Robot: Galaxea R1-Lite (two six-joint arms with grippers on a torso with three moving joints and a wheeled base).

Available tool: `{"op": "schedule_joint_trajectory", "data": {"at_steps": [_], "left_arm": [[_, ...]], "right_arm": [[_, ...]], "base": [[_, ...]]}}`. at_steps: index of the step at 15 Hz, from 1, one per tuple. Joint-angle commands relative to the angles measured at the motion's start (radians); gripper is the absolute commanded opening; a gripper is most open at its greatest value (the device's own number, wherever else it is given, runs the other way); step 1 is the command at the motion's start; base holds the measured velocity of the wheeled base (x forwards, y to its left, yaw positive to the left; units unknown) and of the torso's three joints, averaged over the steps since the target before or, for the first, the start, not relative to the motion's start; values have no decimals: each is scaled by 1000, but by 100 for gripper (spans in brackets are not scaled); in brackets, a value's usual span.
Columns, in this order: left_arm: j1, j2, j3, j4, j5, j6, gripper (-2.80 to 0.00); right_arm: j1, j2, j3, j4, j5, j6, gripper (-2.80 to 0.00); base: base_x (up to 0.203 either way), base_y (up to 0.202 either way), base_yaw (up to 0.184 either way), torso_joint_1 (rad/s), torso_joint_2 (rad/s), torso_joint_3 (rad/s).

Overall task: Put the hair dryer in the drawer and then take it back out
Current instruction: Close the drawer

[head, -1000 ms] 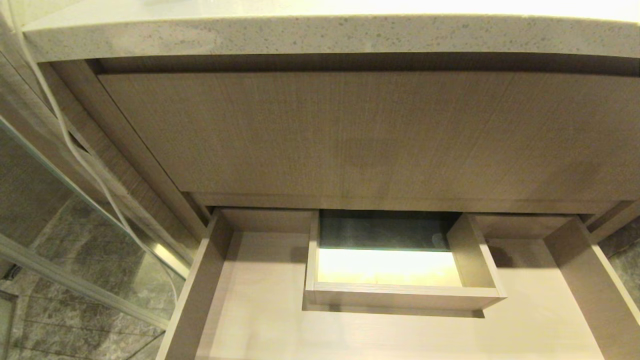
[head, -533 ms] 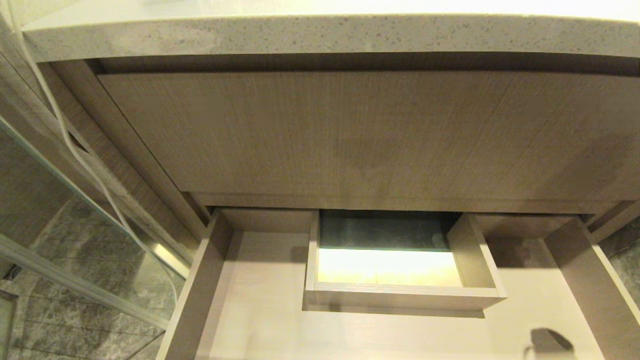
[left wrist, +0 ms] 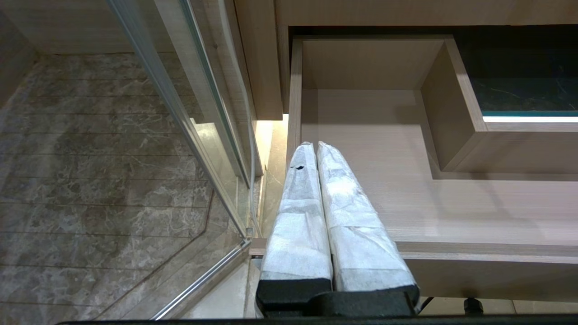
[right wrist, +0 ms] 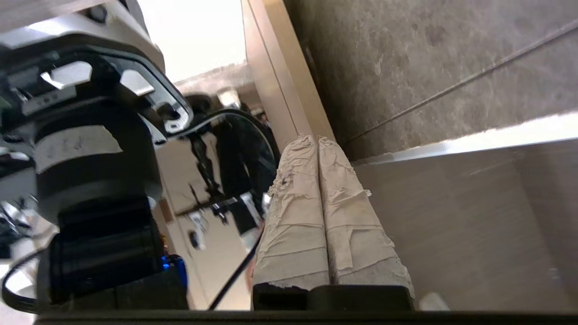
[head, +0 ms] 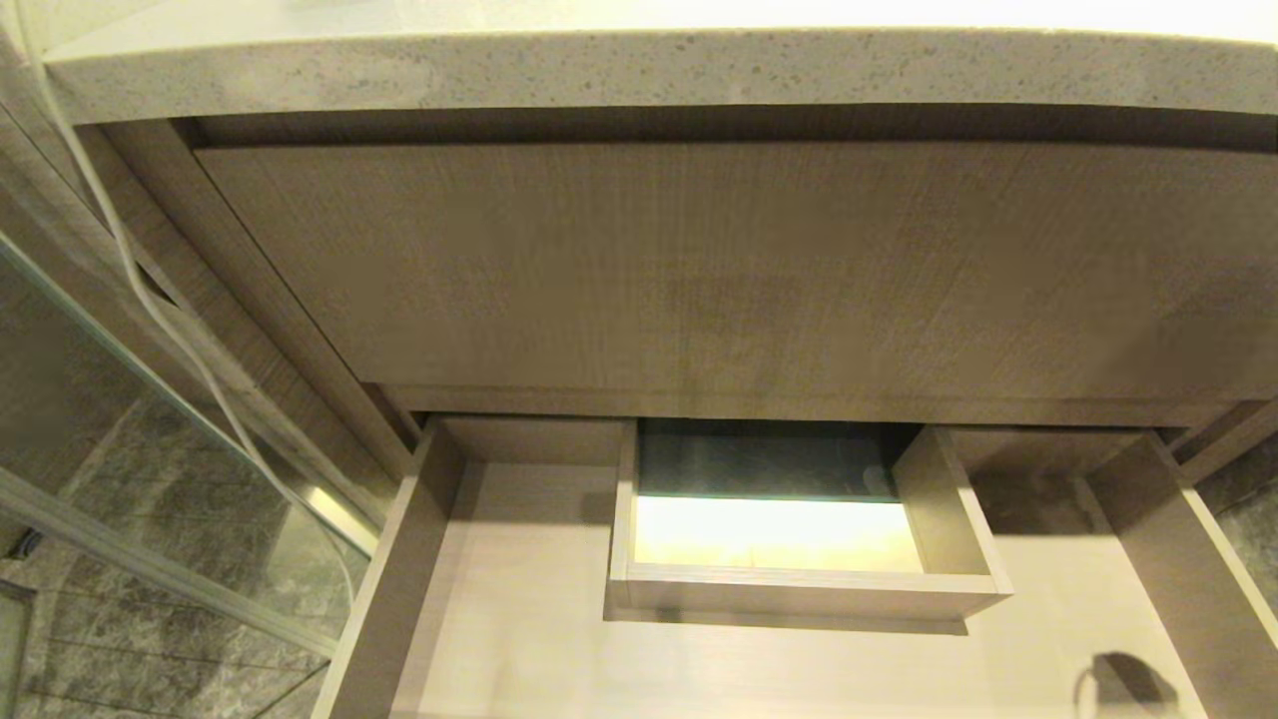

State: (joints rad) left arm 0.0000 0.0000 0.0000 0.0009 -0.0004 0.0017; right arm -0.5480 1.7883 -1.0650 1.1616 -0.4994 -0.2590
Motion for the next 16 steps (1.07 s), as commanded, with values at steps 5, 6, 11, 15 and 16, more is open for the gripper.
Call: {"op": "schedule_joint_trajectory", "data": {"at_steps": [5,6,11,15,16], "left_arm": [[0,0,0,-1,0,0,-280],[0,0,0,1,0,0,-280],[0,0,0,1,0,0,-280],[0,0,0,1,0,0,-280],[0,0,0,0,0,0,-280]], "right_arm": [[-29,138,2,1,-8,-24,-280],[-32,155,4,0,-10,-21,-280],[-47,226,7,-16,-22,-23,-280],[-46,285,2,-16,-63,-29,-280],[-46,296,2,-16,-66,-29,-280]], "base": [[0,0,0,0,0,0],[0,0,0,0,0,0],[0,0,0,0,0,0],[0,0,0,0,0,0],[0,0,0,0,0,0]]}}
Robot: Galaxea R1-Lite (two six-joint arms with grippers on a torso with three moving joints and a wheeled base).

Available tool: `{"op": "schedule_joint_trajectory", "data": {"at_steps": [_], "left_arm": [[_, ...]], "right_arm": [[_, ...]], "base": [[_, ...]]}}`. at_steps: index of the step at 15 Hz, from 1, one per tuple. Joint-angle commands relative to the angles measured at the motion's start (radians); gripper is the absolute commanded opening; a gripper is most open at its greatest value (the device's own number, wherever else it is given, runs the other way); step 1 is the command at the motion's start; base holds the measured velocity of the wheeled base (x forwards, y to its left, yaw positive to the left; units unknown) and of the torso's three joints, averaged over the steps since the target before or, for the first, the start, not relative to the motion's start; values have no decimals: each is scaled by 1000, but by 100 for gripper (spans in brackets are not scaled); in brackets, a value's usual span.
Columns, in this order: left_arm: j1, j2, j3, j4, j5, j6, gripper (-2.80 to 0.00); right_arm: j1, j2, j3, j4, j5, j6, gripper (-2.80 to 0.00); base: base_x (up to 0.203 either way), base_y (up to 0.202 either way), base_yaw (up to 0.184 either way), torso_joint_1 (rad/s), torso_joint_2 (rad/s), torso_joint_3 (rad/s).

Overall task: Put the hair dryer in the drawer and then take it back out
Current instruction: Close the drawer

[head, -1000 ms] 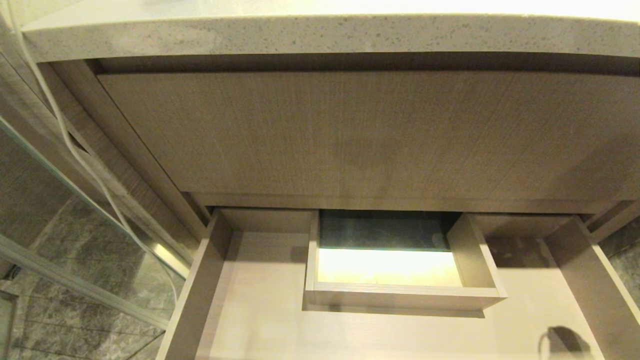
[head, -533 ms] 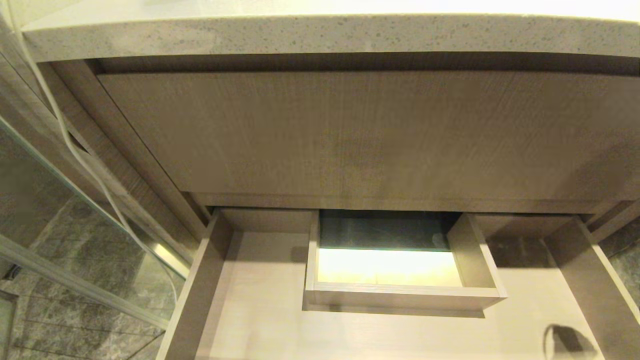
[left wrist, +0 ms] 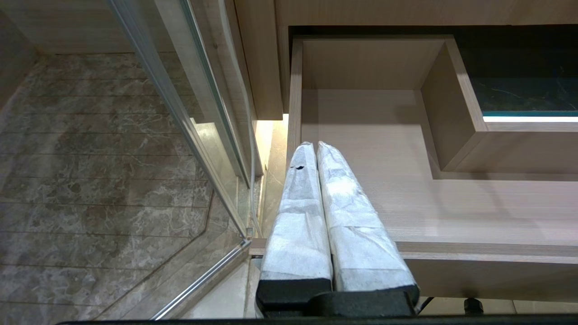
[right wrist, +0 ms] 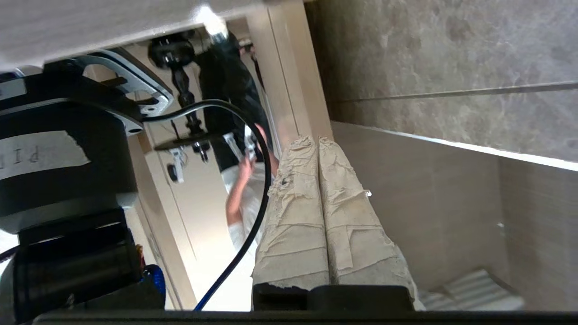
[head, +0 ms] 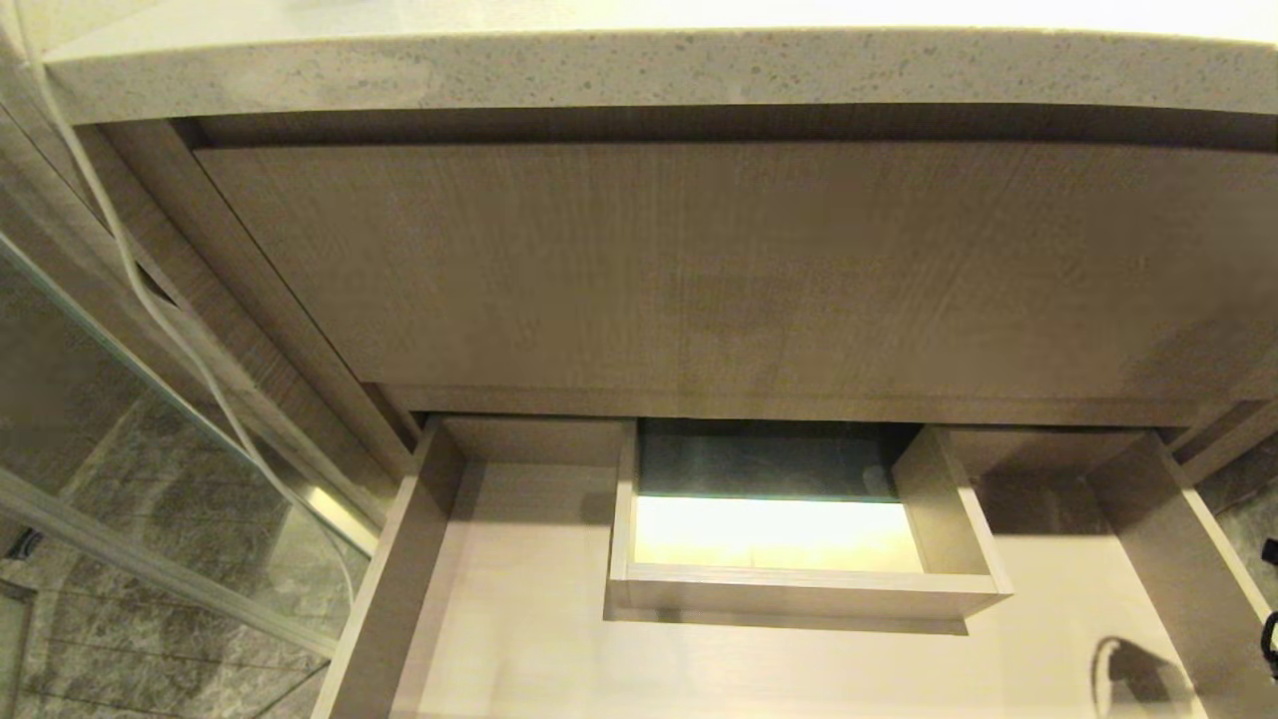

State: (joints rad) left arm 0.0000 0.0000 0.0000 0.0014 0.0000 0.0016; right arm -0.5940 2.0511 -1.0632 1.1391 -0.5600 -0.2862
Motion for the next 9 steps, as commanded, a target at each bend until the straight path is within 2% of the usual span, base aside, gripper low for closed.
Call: {"op": "schedule_joint_trajectory", "data": {"at_steps": [1,6,9], "left_arm": [[0,0,0,0,0,0,-280],[0,0,0,0,0,0,-280],[0,0,0,-1,0,0,-280]], "right_arm": [[0,44,0,7,-6,-1,-280],[-1,86,10,-7,-6,4,-280],[0,113,5,-61,-6,-3,-280]], "base": [[0,0,0,0,0,0],[0,0,0,0,0,0],[0,0,0,0,0,0]]}}
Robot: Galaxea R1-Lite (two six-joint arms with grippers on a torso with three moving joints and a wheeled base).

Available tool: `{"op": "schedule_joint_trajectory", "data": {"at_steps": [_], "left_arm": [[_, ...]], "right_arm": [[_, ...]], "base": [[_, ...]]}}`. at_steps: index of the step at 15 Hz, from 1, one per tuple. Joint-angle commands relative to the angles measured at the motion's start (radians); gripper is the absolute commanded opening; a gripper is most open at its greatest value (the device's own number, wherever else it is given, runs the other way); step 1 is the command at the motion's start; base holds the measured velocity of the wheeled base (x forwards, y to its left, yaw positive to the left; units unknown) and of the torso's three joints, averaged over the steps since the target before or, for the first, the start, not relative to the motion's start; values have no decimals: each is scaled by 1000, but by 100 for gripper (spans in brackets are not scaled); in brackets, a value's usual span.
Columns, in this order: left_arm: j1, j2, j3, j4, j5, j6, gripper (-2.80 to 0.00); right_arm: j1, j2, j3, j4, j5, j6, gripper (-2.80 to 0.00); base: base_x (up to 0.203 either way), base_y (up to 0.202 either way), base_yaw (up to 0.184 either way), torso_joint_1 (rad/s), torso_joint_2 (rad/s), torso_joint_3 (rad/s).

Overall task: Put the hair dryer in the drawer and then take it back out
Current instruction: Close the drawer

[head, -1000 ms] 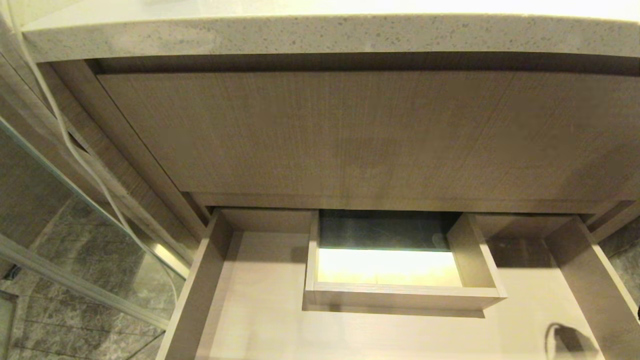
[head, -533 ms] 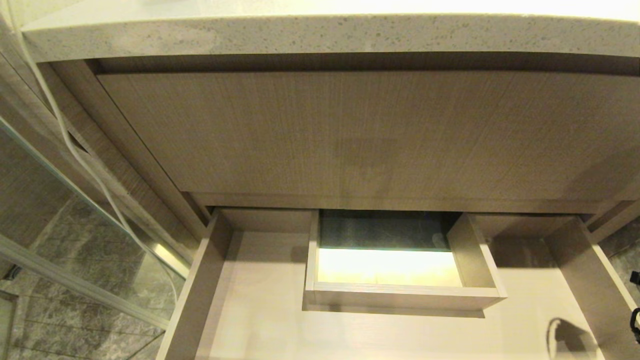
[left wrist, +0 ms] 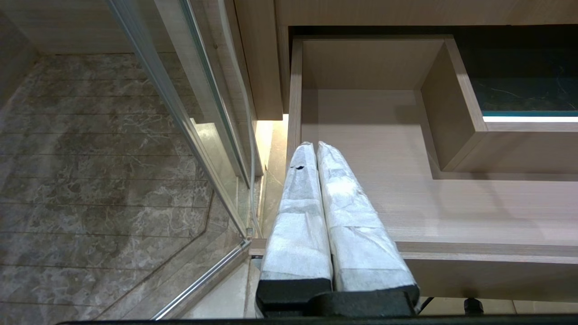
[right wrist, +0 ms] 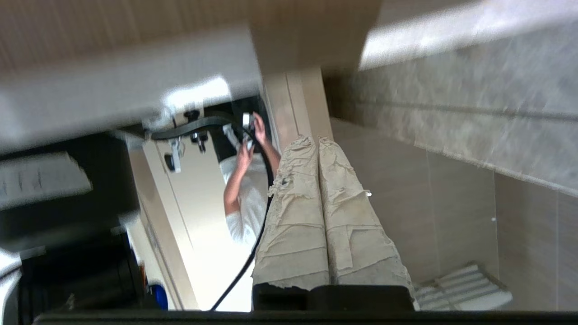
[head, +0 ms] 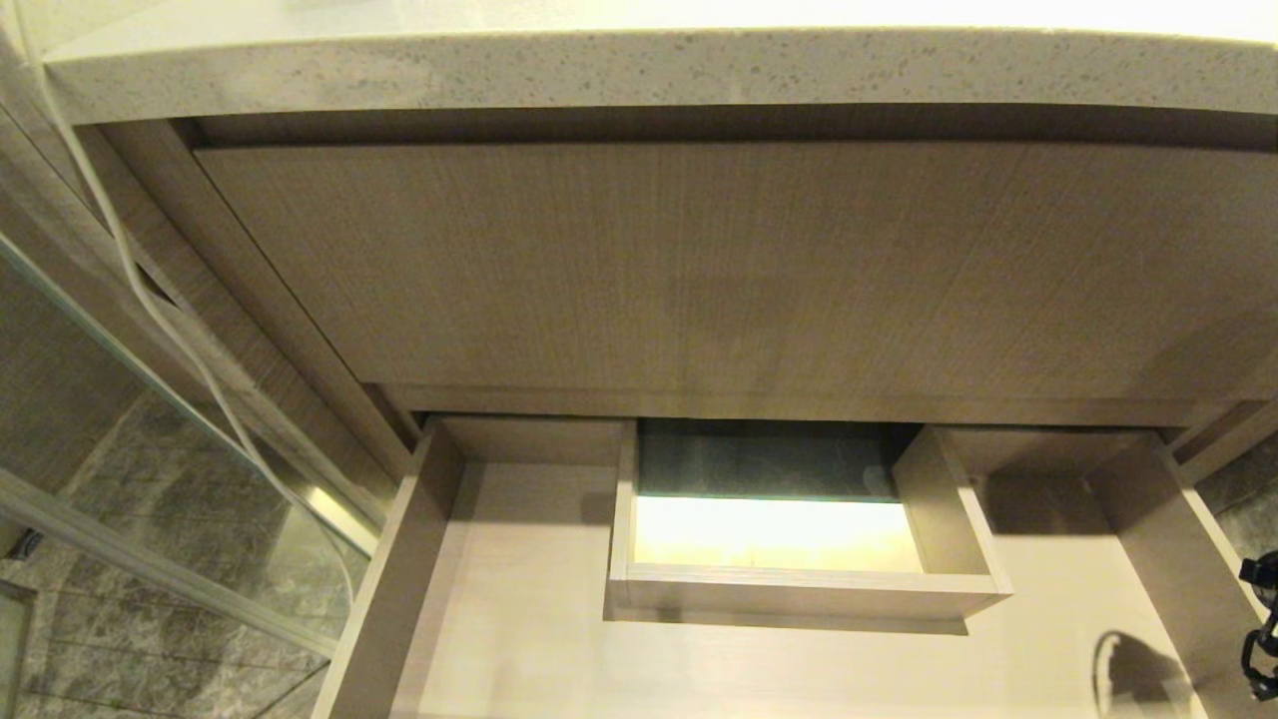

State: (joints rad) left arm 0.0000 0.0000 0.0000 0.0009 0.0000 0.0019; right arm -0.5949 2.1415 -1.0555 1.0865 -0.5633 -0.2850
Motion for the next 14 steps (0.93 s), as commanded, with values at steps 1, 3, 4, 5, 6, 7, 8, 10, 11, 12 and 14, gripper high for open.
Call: {"op": "schedule_joint_trajectory", "data": {"at_steps": [1,3,4,5,6,7,8,10,11,12,14], "left_arm": [[0,0,0,1,0,0,-280],[0,0,0,1,0,0,-280],[0,0,0,1,0,0,-280],[0,0,0,1,0,0,-280],[0,0,0,1,0,0,-280],[0,0,0,-1,0,0,-280],[0,0,0,0,0,0,-280],[0,0,0,1,0,0,-280],[0,0,0,1,0,0,-280],[0,0,0,1,0,0,-280],[0,0,0,1,0,0,-280]], "right_arm": [[1,32,-3,-20,-3,-5,-280],[1,55,-7,-29,-3,-5,-280],[1,63,-9,-36,-3,-3,-280],[1,66,-9,-47,-3,-5,-280],[1,66,-9,-61,-3,-6,-280],[1,66,-9,-74,-3,-6,-280],[1,65,-9,-82,-3,-6,-280],[1,64,-11,-116,-3,-5,-280],[2,61,-11,-139,-2,-4,-280],[1,56,-10,-153,-1,-3,-280],[1,46,-9,-163,0,-2,-280]], "base": [[0,0,0,0,0,0],[0,0,0,0,0,0],[0,0,0,0,0,0],[0,0,0,0,0,0],[0,0,0,0,0,0],[0,0,0,0,0,0],[0,0,0,0,0,0],[0,0,0,0,0,0],[0,0,0,0,0,0],[0,0,0,0,0,0],[0,0,0,0,0,0]]}}
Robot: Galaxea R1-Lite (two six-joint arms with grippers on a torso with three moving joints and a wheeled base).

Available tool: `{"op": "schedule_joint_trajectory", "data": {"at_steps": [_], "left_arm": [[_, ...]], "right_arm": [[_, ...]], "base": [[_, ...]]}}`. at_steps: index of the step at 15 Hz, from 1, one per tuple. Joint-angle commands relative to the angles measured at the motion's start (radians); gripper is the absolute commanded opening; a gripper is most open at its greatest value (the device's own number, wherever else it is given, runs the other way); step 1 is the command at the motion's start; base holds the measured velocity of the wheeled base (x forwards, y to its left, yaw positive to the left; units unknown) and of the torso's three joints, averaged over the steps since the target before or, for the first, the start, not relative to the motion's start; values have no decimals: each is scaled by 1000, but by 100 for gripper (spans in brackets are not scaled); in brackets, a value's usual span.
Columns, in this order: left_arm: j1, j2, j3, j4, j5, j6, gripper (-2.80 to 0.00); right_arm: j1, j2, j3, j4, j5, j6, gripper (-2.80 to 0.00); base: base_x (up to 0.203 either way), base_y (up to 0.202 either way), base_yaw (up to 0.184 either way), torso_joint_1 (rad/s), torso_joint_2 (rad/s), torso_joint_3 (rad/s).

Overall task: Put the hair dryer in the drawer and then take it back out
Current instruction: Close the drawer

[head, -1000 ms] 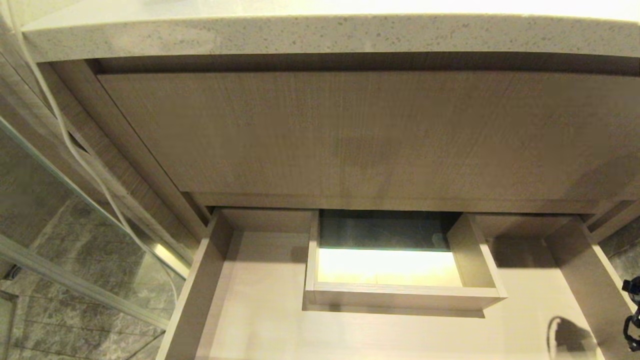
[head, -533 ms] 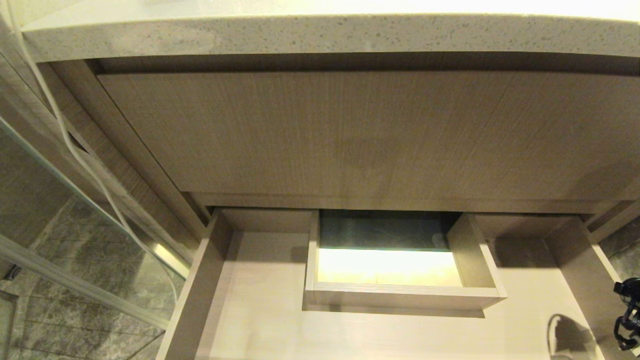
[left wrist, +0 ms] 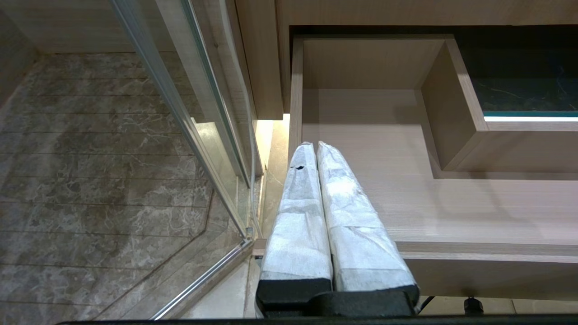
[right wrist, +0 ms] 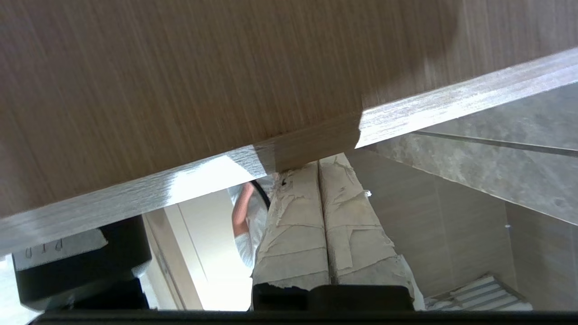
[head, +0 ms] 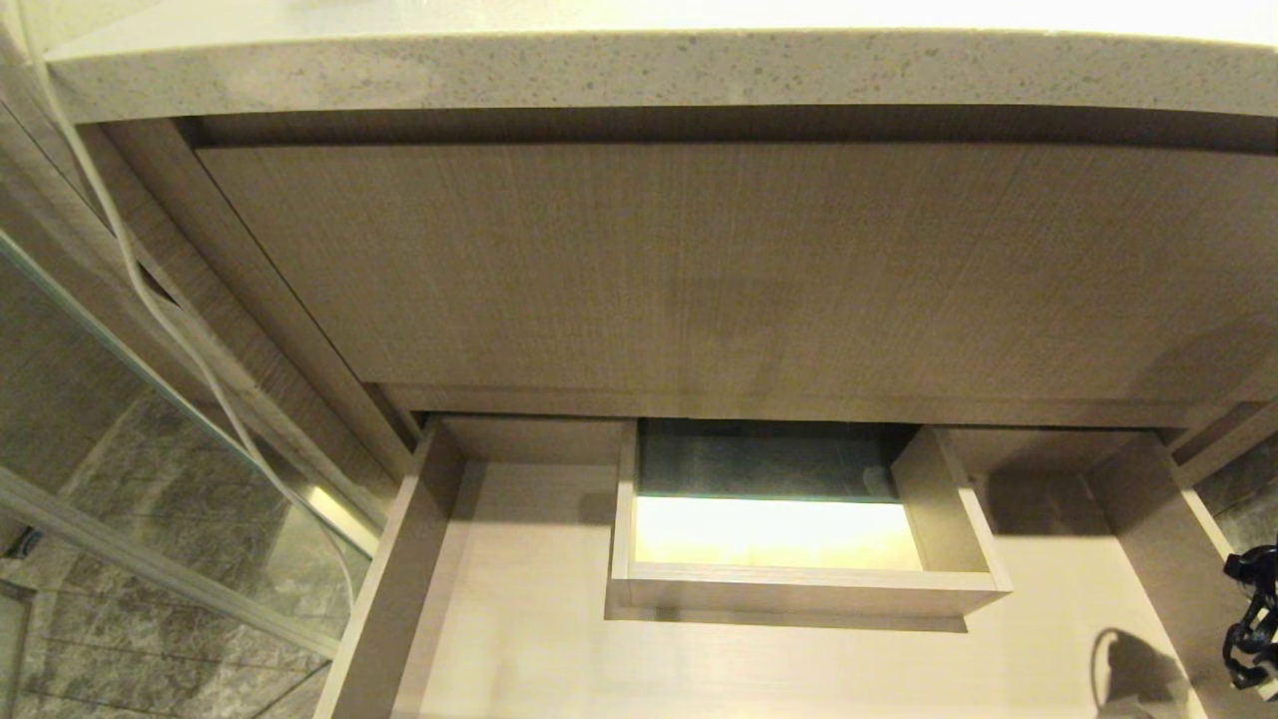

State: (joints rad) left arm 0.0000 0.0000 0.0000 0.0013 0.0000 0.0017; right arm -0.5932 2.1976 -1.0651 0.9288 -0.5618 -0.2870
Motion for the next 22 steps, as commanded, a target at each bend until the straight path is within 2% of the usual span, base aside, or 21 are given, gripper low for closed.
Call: {"op": "schedule_joint_trajectory", "data": {"at_steps": [1,14,22], "left_arm": [[0,0,0,0,0,0,-280],[0,0,0,0,0,0,-280],[0,0,0,0,0,0,-280]], "right_arm": [[0,-15,1,-5,-1,0,-280],[1,-47,-16,-77,5,-1,-280],[12,-54,-16,-220,20,-8,-280]], "base": [[0,0,0,0,0,0],[0,0,0,0,0,0],[0,0,0,0,0,0]]}}
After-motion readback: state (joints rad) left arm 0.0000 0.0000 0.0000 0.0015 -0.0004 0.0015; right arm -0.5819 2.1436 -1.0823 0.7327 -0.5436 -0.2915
